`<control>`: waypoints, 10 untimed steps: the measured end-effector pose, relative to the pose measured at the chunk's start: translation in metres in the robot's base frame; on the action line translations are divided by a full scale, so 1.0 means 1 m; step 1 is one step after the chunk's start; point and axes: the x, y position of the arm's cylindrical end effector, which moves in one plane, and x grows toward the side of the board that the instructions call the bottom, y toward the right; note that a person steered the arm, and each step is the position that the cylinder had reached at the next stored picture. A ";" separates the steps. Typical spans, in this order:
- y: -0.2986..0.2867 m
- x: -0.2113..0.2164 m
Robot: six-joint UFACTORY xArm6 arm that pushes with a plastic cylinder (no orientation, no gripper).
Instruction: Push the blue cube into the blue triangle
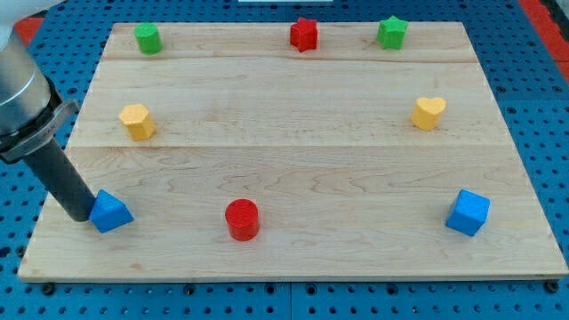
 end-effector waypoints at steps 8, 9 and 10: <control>0.017 -0.020; -0.032 -0.033; 0.015 -0.059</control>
